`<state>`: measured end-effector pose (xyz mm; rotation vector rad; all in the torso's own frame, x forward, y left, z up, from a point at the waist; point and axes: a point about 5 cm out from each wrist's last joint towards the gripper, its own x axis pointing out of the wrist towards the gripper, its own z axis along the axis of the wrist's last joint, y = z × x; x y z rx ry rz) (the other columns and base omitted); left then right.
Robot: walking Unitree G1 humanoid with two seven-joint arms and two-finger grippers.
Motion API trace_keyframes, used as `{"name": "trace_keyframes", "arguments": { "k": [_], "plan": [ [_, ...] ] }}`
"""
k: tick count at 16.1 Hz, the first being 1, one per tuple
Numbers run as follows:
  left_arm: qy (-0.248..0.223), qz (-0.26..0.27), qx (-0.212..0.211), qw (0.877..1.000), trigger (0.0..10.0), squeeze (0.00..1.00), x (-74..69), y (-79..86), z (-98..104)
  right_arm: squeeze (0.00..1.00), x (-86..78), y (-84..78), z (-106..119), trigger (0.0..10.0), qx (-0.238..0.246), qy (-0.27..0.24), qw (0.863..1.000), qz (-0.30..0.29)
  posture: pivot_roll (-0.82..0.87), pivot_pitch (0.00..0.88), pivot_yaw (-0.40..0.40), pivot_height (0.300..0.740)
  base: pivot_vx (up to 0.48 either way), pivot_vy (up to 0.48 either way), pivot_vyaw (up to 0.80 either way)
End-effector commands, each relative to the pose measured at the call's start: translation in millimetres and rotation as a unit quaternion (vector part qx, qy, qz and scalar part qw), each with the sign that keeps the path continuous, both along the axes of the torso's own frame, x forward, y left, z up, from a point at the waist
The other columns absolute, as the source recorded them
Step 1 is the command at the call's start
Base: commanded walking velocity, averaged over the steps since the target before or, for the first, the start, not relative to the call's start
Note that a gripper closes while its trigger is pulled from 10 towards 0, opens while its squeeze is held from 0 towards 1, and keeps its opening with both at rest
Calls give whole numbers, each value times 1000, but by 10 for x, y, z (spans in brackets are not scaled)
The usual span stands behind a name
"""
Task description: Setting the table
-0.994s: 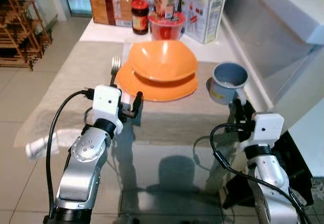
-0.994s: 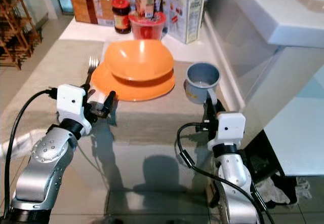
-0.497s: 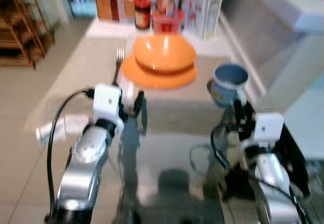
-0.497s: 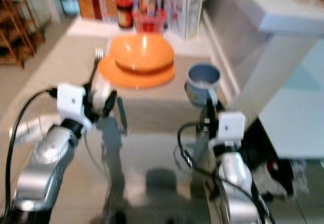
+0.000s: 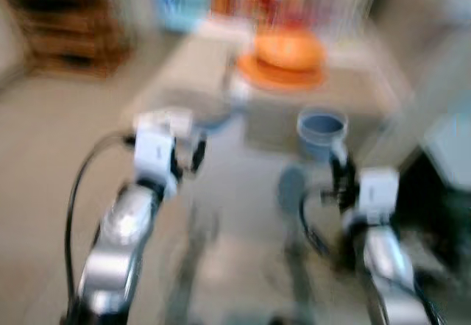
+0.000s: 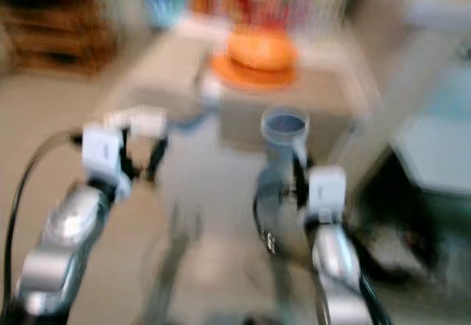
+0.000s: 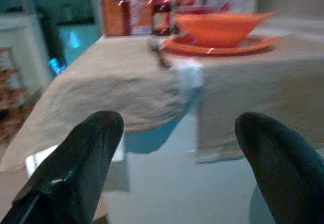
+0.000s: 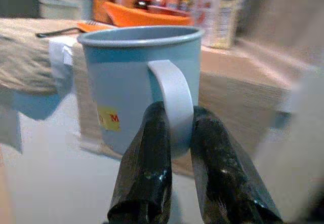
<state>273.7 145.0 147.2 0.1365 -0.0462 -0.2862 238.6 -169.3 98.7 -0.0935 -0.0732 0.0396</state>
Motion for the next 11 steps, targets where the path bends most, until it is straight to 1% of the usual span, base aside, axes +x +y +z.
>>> {"name": "trace_keyframes", "arguments": {
  "k": [1, 8, 11],
  "plan": [
    [-14, -20, -1, 1000, 10000, 0, 6, -89, 59, 0, 40, -45, 77, 0, -8, -15, 1000, -8, -18, 0, -36, 740, 0, -480, 0],
    [-14, -20, 0, 1000, 10000, 0, 14, -89, 58, 0, 46, -44, 80, 0, -10, -17, 1000, -8, -20, 0, -33, 740, 0, -480, 0],
    [-12, -7, 5, 1000, 10000, 0, 42, -79, 49, 0, 54, -37, 76, 0, -11, -17, 1000, -6, -17, 0, -36, 740, 0, -480, 0]
  ]
}}
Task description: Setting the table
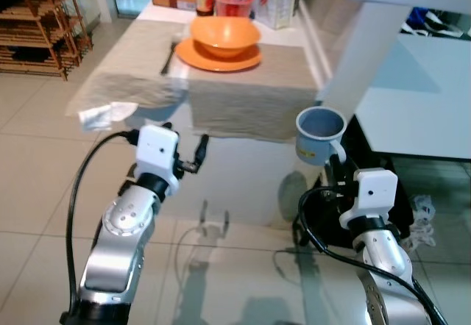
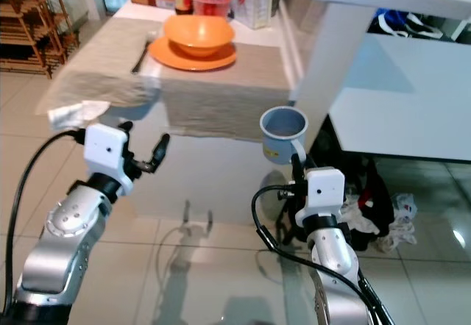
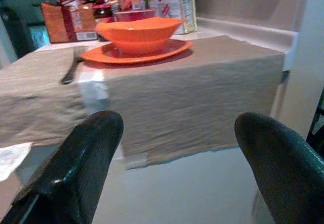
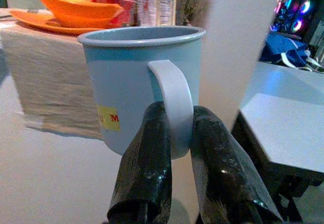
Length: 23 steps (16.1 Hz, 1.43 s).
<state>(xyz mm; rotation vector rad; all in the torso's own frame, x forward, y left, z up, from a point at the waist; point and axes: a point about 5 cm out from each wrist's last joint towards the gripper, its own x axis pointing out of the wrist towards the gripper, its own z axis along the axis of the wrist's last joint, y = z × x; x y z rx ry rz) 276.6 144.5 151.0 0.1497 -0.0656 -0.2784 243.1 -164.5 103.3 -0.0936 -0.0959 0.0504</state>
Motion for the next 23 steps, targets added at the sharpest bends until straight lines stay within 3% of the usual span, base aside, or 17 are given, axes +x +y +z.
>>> {"name": "trace_keyframes", "arguments": {
  "k": [1, 16, 19, 23],
  "plan": [
    [0, -7, -2, 1000, 10000, 0, 27, -65, 11, 4, 17, -85, 32, 0, -10, -7, 1000, -12, -17, 0, -35, 740, 0, -480, 0],
    [-2, -5, 25, 1000, 10000, 0, 138, -42, 6, 0, 77, -59, -28, 0, -4, -6, 1000, -9, 40, 0, -36, 740, 0, -480, 0],
    [-3, -9, 27, 1000, 10000, 0, 166, -62, 13, 0, 105, -52, -11, 0, -4, -11, 1000, -6, 23, 0, -32, 740, 0, 0, 0],
    [7, -12, 25, 1000, 10000, 0, 162, -48, -13, 0, 114, -74, 31, 0, -8, -22, 1000, -6, -4, 0, -11, 740, 0, -480, 0]
  ]
}}
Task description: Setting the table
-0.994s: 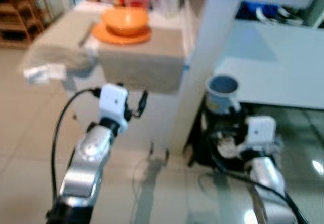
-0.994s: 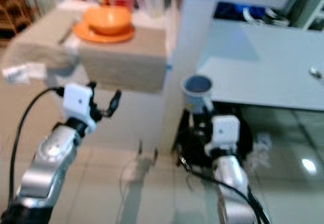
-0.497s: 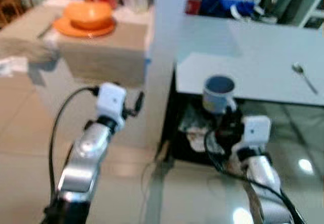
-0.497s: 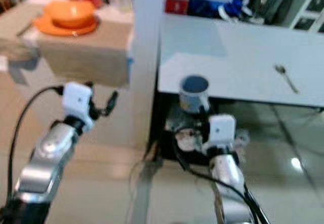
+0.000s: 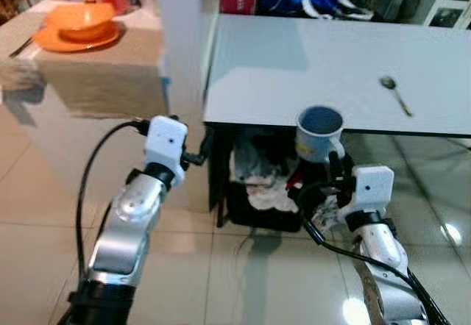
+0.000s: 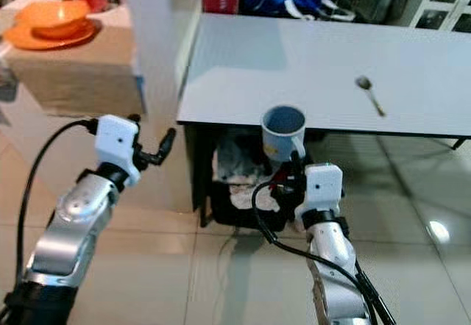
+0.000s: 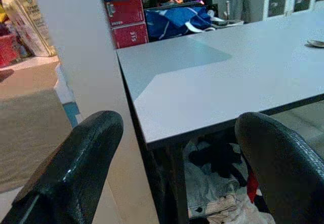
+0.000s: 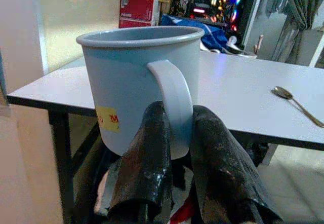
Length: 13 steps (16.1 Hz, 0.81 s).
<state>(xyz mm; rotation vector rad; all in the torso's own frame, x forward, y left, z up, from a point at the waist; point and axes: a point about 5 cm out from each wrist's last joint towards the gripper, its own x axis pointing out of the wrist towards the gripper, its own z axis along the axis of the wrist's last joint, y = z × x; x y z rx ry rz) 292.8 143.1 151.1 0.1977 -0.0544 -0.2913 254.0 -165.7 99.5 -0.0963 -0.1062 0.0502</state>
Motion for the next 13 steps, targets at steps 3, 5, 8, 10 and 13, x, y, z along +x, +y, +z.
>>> {"name": "trace_keyframes", "arguments": {
  "k": [3, 5, 8, 10, 13],
  "plan": [
    [7, -9, -2, 1000, 10000, 0, 1, -64, -29, 0, -4, -76, 39, 0, -2, -5, 1000, -11, -14, 0, -14, 740, 0, -480, -252],
    [6, -10, -4, 1000, 10000, 0, 8, -82, -34, 0, -4, -72, 53, 0, -9, -9, 1000, -7, -16, 0, -16, 740, 0, -480, -731],
    [24, 17, -25, 999, 10000, 0, 23, -18, -100, 0, -15, -131, 57, 0, -16, -11, 1000, -10, -22, 0, -30, 740, 0, -472, -227],
    [89, 87, -109, 986, 10000, 0, 21, 309, -262, 4, -101, -218, 46, 0, 0, -10, 1000, -24, -26, 0, -29, 740, 0, -471, 0],
    [106, 73, -77, 989, 10000, 0, -103, 353, -322, 4, -191, -198, 11, 0, 12, -3, 1000, -25, -27, 0, -16, 740, 0, -449, 0]
  ]
}}
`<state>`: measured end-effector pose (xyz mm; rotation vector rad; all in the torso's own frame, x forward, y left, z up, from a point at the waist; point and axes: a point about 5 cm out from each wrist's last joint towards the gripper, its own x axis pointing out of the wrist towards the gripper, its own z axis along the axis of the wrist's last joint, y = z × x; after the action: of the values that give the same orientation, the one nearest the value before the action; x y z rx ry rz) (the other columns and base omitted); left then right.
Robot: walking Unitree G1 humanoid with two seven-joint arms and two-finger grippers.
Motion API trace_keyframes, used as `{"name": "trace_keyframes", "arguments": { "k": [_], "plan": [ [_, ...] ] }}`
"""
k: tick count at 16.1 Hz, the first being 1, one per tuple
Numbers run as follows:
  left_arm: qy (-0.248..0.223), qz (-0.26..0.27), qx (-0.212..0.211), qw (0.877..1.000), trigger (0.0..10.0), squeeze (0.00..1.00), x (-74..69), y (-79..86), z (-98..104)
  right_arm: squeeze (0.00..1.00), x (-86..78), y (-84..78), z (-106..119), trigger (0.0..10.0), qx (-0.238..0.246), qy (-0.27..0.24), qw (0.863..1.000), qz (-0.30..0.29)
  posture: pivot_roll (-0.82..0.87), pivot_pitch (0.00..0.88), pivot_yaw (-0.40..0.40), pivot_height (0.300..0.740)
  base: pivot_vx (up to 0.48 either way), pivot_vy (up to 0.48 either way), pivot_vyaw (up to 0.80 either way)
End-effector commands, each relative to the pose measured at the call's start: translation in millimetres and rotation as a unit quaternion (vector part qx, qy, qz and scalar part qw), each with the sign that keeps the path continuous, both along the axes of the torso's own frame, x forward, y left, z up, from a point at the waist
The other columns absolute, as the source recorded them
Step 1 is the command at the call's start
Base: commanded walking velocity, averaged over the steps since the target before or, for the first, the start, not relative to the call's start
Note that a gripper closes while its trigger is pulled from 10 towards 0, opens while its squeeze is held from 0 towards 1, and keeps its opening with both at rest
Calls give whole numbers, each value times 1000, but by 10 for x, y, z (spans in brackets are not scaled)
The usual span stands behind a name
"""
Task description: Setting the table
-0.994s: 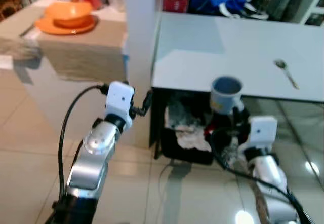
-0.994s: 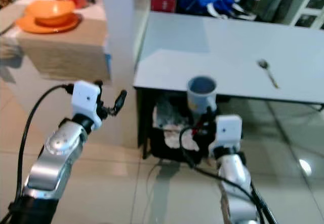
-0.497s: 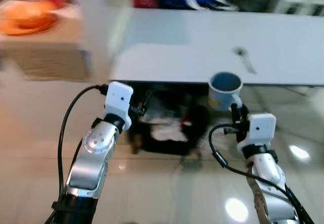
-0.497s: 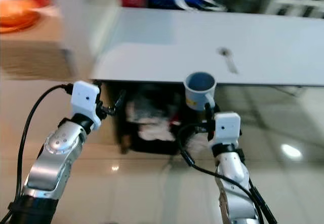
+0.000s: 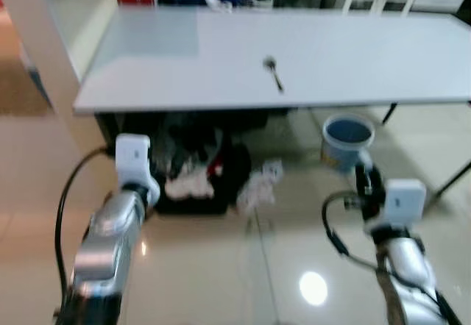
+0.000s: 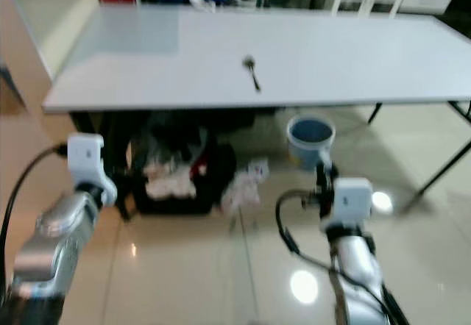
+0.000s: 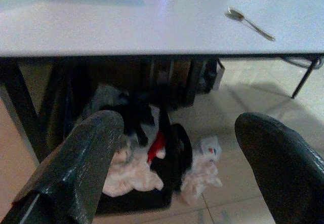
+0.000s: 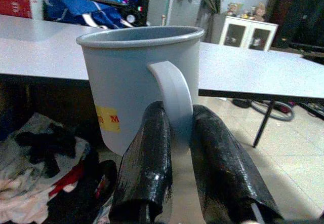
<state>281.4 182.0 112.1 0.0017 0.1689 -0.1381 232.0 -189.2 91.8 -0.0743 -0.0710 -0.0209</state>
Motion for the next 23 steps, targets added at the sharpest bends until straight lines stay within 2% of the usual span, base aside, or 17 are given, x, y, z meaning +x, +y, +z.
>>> {"name": "trace_keyframes", "arguments": {
  "k": [1, 2, 4, 8, 12, 18, 23],
  "plan": [
    [-29, -30, 4, 999, 10000, 0, 36, -153, 134, 4, 44, 72, 81, 0, 1, -19, 1000, 13, -24, 0, -12, 740, 0, 0, 0],
    [-45, -46, 11, 998, 10000, 0, 57, -242, 202, 8, 57, 106, 93, 0, -1, -23, 1000, 18, -24, 0, -12, 740, 0, 0, 0],
    [-44, -47, 2, 998, 10000, 0, 104, -297, 229, 4, 66, 122, 96, 0, -1, -23, 1000, 21, -28, 0, -6, 740, 480, 0, 0],
    [-41, -45, 9, 998, 10000, 0, 120, -302, 223, 4, 21, 89, 87, 0, -7, -20, 1000, 20, -42, 0, -9, 740, 480, 0, 0],
    [-57, -74, 24, 995, 10000, 0, 135, -421, 271, 8, 20, 73, 82, 0, -12, -21, 1000, 17, -49, 0, -4, 740, 480, 0, 0],
    [-67, -78, 27, 994, 10000, 0, 153, -432, 309, 12, 48, 99, 93, 0, -13, -26, 999, 20, -44, 0, -3, 740, 480, 0, 0],
    [-84, -102, 41, 990, 10000, 0, 139, -529, 330, 12, 59, 53, 168, 0, -26, -50, 998, 9, -54, 0, -4, 740, 480, 0, 0]
  ]
}}
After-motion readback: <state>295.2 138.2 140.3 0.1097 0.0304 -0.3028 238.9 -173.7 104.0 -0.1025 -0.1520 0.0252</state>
